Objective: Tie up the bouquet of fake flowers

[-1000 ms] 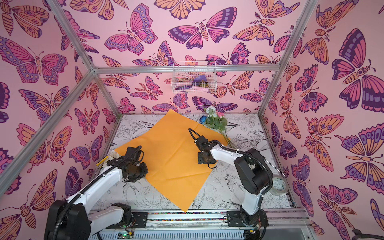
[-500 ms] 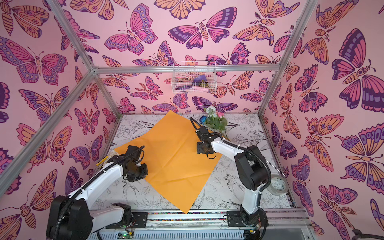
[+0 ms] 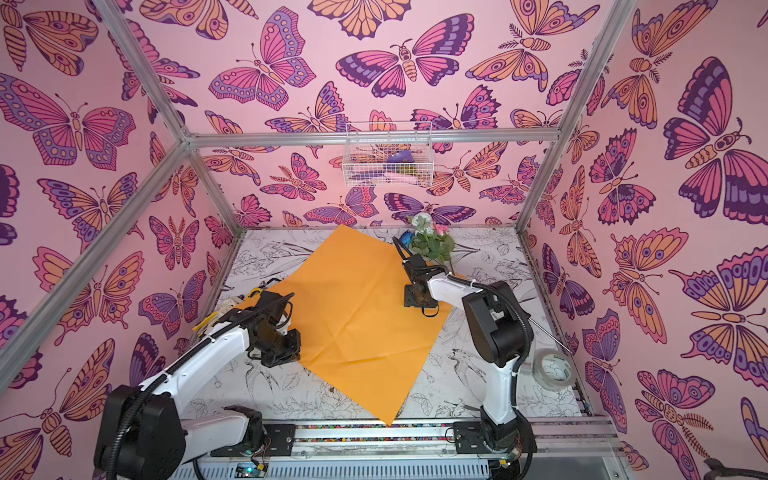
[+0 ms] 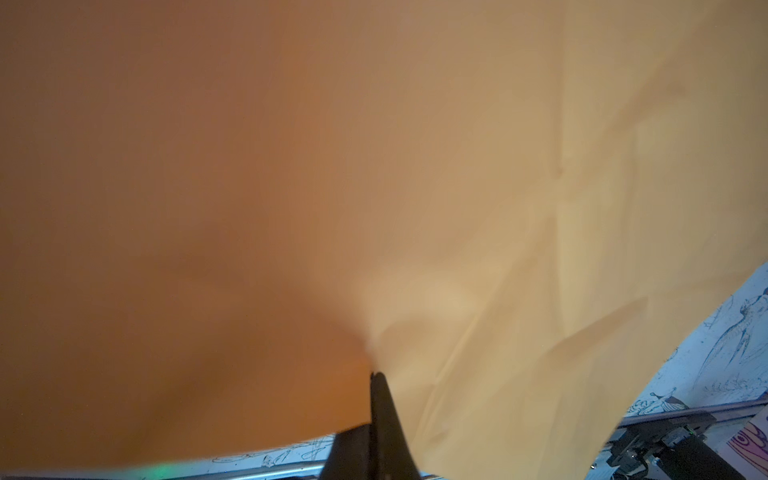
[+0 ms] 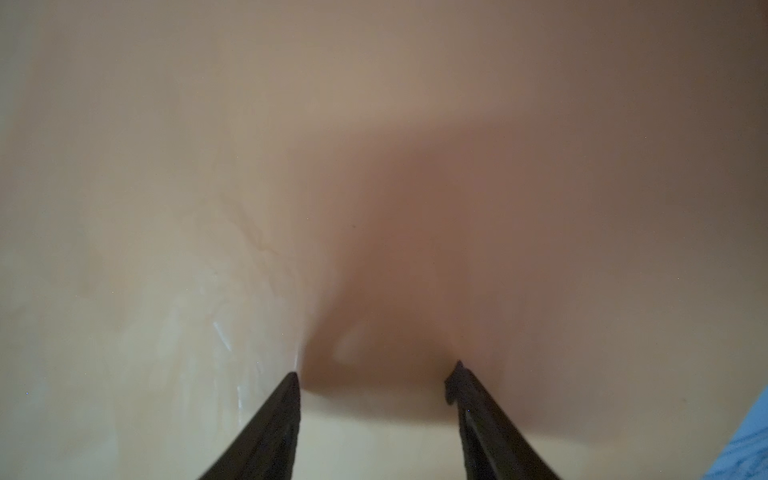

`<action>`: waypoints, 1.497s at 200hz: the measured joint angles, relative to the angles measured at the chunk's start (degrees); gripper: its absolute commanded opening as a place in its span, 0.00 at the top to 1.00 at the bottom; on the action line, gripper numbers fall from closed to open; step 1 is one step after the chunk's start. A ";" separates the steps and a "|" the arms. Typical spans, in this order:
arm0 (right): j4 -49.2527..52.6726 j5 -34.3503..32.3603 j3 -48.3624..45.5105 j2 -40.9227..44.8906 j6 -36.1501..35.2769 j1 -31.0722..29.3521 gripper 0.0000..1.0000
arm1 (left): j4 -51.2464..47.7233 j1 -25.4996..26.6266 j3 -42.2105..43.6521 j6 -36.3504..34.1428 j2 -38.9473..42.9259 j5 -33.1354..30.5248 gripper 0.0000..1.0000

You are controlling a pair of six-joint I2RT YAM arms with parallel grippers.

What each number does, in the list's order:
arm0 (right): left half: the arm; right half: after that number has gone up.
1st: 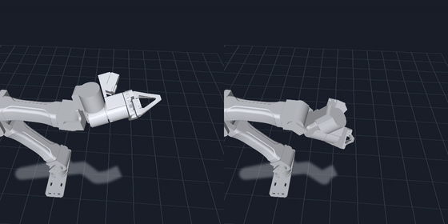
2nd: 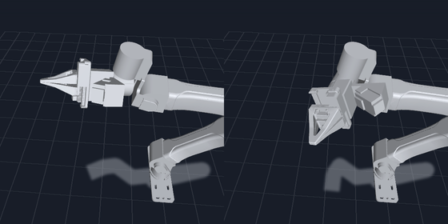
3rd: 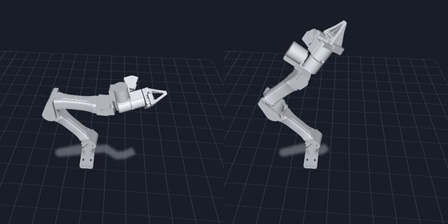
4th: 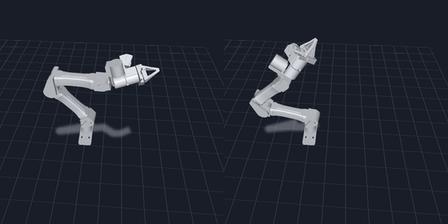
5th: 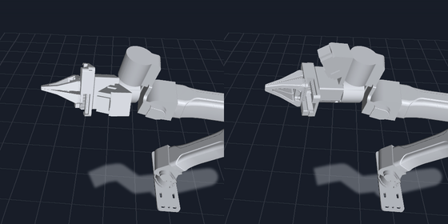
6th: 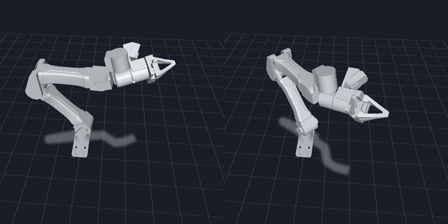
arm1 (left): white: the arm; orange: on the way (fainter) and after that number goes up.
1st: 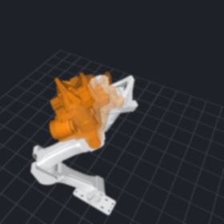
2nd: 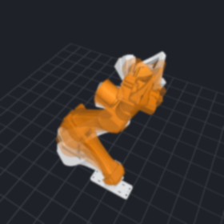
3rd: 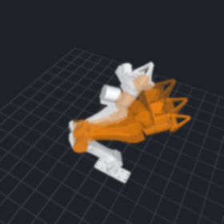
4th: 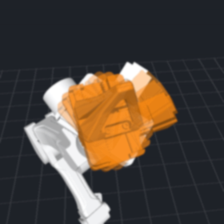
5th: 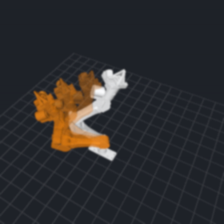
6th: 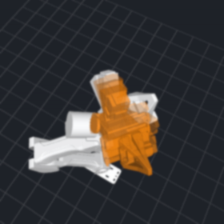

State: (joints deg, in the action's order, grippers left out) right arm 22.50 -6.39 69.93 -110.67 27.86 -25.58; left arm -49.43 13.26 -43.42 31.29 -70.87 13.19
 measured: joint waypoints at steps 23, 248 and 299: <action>-1.11 0.09 -3.85 2.71 1.49 0.72 0.40 | 1.81 0.07 0.33 1.33 -1.25 -1.07 1.00; 7.72 -4.63 -7.78 22.27 2.03 3.82 0.41 | 18.08 0.17 5.27 13.11 -2.54 -0.98 0.55; 13.49 -10.58 1.99 20.31 -5.97 9.81 0.48 | 17.70 0.17 5.97 15.15 2.47 -2.54 0.37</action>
State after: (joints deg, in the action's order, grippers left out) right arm 35.99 -16.97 71.92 -90.37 21.89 -15.77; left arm -31.73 13.43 -37.45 46.44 -68.40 10.66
